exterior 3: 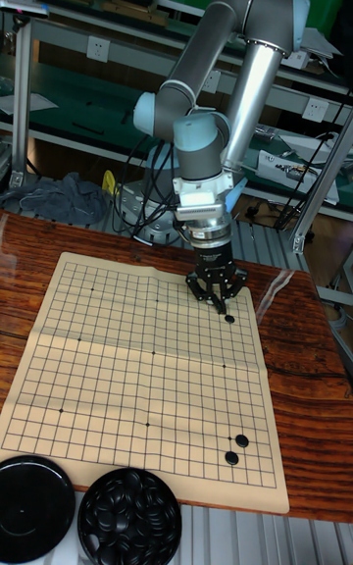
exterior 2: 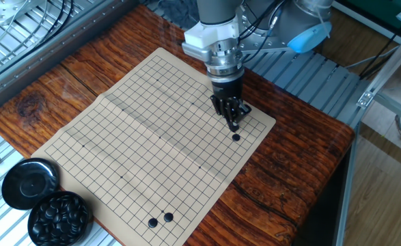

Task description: Play the first move as black on the 3-4 point in the upper right corner of the Go board

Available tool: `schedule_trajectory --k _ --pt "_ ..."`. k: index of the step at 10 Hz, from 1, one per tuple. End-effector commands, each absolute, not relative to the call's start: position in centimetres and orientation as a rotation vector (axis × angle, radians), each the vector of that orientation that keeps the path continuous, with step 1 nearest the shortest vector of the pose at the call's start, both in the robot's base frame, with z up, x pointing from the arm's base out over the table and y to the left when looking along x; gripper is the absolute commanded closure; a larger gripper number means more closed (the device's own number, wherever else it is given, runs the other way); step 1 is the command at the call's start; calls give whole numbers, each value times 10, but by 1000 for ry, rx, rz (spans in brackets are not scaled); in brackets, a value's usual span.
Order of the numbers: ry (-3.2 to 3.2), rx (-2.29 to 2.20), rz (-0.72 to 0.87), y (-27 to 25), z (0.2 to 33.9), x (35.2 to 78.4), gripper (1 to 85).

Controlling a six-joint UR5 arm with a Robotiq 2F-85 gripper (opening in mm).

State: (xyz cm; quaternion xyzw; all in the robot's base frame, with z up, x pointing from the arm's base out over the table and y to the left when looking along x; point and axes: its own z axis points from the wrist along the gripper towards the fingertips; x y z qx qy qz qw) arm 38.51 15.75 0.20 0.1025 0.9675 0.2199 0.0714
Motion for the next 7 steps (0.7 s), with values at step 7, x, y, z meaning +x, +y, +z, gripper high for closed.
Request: schedule_trajectory --k 7 --pt "2956 210 774 176 9 366 843"
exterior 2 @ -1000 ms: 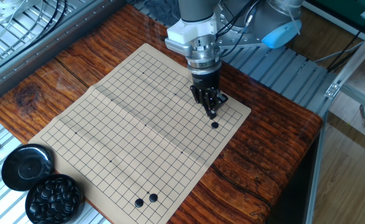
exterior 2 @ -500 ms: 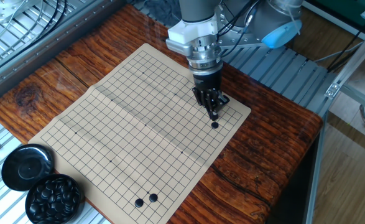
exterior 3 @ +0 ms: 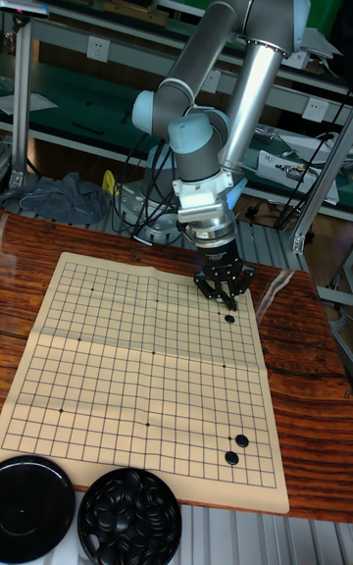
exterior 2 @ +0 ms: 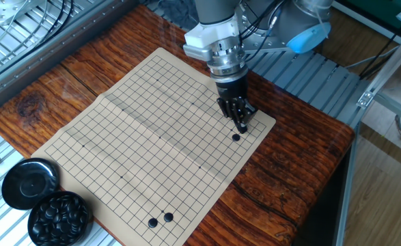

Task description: Play the first move as black on the 3-4 point in the upper right corner of the Go board

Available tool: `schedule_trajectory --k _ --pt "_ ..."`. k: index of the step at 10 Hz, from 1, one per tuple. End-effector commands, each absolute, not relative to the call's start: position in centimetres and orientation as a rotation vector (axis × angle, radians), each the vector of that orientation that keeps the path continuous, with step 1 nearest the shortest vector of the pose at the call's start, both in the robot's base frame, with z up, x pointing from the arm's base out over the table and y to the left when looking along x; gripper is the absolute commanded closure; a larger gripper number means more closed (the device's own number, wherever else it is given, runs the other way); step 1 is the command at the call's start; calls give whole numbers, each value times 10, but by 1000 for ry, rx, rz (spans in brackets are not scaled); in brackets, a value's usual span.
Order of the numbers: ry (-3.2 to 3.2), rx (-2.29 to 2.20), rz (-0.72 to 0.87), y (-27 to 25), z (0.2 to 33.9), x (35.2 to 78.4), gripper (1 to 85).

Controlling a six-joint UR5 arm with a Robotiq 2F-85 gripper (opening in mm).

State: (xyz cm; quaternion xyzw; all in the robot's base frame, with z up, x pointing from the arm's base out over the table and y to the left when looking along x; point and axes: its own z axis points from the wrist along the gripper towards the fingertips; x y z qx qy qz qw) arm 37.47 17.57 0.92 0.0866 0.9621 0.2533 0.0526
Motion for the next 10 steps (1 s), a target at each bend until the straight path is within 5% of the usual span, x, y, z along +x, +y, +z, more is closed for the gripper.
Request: schedule_trajectory --k 1,10 --pt "2966 189 731 170 6 366 843" --pt "2924 197 724 170 8 377 793"
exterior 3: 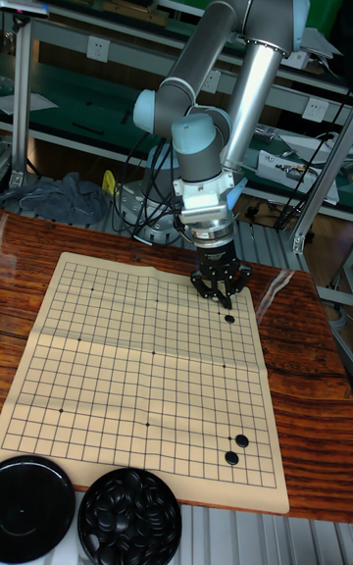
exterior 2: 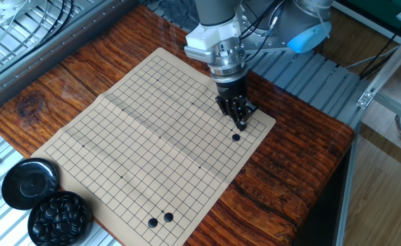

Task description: Play the first move as black on the 3-4 point in the upper right corner of the Go board

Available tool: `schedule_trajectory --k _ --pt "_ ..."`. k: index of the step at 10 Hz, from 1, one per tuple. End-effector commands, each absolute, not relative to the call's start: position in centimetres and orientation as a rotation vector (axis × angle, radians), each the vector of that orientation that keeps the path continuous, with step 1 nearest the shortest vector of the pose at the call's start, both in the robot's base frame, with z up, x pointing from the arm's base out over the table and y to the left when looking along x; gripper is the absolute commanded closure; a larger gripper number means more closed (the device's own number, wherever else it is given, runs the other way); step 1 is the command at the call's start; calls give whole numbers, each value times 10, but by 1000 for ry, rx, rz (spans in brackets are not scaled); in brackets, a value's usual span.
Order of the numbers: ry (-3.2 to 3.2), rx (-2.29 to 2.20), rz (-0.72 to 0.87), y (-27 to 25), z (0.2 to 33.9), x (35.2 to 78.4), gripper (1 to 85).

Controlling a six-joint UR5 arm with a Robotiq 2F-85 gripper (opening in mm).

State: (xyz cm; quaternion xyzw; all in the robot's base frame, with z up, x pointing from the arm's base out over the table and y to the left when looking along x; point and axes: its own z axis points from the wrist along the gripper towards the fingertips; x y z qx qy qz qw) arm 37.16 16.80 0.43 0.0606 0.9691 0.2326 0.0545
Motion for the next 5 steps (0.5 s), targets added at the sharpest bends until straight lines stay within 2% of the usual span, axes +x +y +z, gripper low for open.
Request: schedule_trajectory --k 1,5 --pt "2921 191 725 170 8 377 753" --pt "2930 167 732 171 8 374 667"
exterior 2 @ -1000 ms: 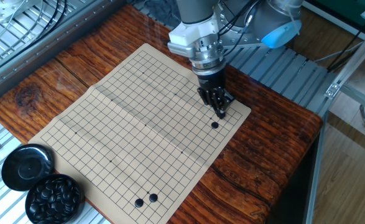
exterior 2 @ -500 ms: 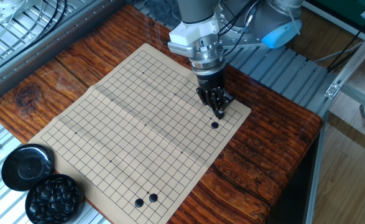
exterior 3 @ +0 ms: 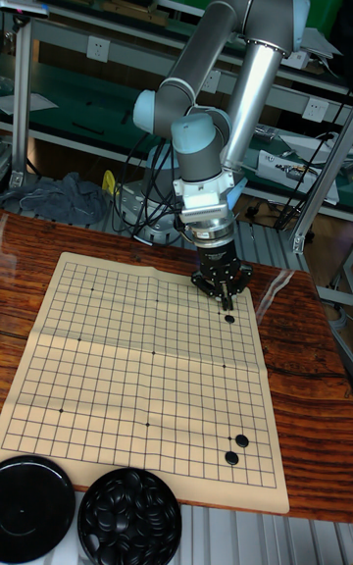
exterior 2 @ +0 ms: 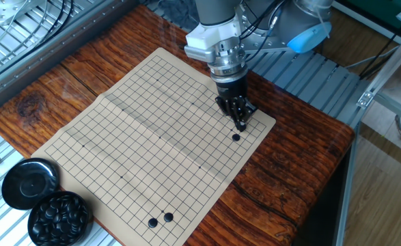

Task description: Play the first move as black on the 3-4 point in the upper right corner of the Go board

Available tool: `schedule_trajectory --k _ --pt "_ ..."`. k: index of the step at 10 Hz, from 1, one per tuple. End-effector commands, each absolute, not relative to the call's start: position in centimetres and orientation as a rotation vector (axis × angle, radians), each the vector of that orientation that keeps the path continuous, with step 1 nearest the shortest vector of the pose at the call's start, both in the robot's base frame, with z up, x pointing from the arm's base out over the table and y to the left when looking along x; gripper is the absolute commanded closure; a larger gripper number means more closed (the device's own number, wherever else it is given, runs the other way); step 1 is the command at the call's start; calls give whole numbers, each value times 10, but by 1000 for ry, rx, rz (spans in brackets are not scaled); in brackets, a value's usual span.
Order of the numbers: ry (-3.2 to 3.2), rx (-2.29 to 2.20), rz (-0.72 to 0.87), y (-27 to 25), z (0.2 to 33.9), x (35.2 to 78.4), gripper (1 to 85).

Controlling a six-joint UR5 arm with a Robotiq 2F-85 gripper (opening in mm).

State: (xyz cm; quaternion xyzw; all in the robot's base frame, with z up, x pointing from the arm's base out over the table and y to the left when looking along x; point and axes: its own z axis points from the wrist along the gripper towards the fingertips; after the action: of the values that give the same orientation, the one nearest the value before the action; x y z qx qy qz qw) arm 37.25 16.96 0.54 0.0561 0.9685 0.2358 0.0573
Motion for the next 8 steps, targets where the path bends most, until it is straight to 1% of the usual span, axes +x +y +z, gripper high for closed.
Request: schedule_trajectory --k 1,8 --pt "2932 162 735 171 8 373 647" --pt "2930 160 739 171 9 373 607"
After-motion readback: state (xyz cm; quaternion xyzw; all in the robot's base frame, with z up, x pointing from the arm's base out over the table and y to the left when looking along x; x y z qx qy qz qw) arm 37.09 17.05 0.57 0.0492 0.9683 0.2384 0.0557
